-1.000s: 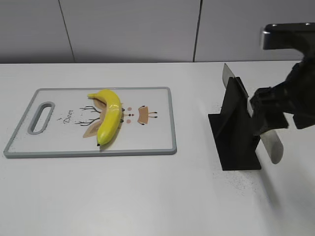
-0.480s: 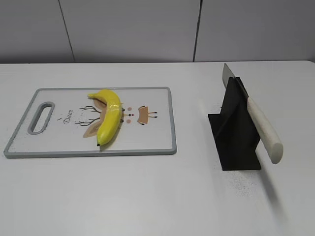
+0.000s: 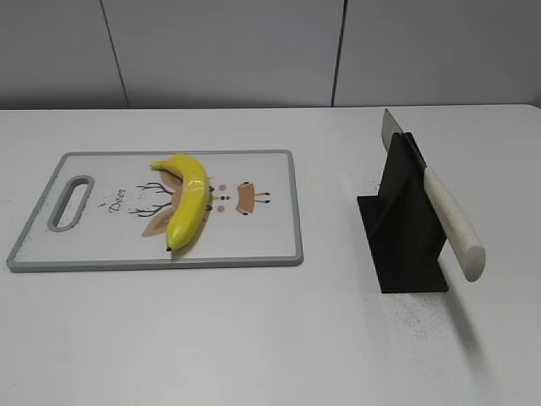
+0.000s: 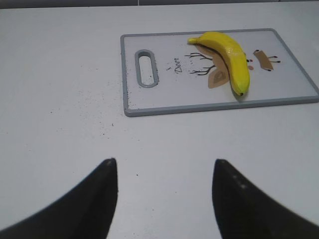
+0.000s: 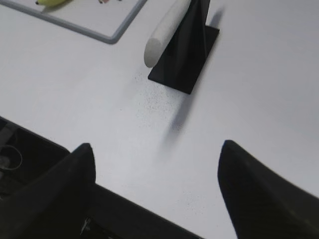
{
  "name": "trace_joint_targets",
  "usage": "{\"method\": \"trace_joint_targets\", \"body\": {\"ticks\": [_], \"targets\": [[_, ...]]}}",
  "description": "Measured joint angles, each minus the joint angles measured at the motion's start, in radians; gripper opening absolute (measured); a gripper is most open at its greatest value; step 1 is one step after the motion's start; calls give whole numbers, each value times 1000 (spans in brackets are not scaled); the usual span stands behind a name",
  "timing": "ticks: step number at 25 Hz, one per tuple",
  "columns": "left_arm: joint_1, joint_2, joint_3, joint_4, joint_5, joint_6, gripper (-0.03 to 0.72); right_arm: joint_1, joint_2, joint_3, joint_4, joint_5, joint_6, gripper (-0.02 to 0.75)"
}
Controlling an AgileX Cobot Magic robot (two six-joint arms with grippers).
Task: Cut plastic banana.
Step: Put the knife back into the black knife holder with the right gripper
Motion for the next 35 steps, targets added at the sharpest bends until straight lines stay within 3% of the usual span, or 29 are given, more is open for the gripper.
{"method": "trace_joint_targets", "body": {"ticks": [13, 16, 26, 29, 35], "targets": [[0, 0, 0, -1, 0, 0, 589, -9, -141, 3, 0, 0, -4, 573], [0, 0, 0, -1, 0, 0, 589, -68, -142, 3, 2, 0, -4, 573], [0, 0, 0, -1, 0, 0, 589, -377, -142, 3, 3, 0, -4, 573], [0, 0, 0, -1, 0, 0, 589, -423, -142, 3, 3, 0, -4, 573], [0, 0, 0, -1, 0, 0, 589, -430, -142, 3, 4, 0, -4, 573]]}}
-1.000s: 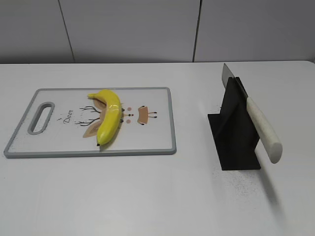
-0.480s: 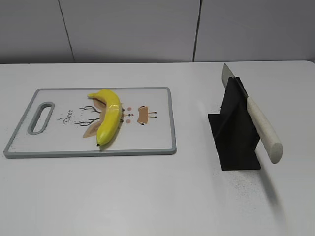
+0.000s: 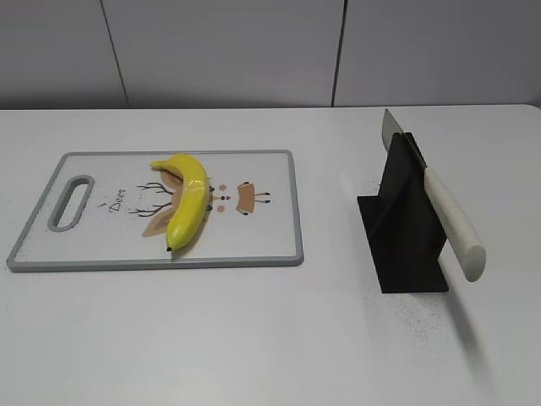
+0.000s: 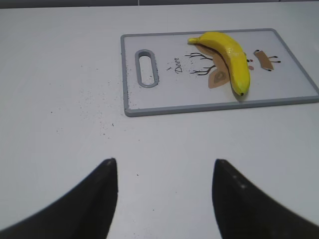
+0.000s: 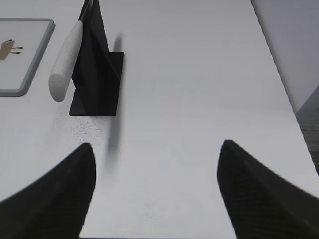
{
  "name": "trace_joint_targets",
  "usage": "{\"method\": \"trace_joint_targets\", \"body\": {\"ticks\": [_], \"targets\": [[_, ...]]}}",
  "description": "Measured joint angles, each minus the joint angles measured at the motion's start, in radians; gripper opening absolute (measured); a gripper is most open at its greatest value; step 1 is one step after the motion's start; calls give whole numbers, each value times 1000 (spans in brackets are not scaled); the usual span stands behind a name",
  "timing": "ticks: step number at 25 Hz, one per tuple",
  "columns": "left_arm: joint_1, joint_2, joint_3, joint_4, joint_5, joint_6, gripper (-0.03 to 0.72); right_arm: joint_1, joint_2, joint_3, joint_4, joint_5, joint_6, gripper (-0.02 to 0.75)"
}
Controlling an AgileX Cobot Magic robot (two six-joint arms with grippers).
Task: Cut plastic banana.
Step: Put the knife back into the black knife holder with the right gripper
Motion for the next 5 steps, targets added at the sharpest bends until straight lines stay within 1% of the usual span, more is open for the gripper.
{"method": "trace_joint_targets", "body": {"ticks": [5], "targets": [[0, 0, 0, 0, 0, 0, 589, 0, 0, 0, 0, 0, 0, 573]]}}
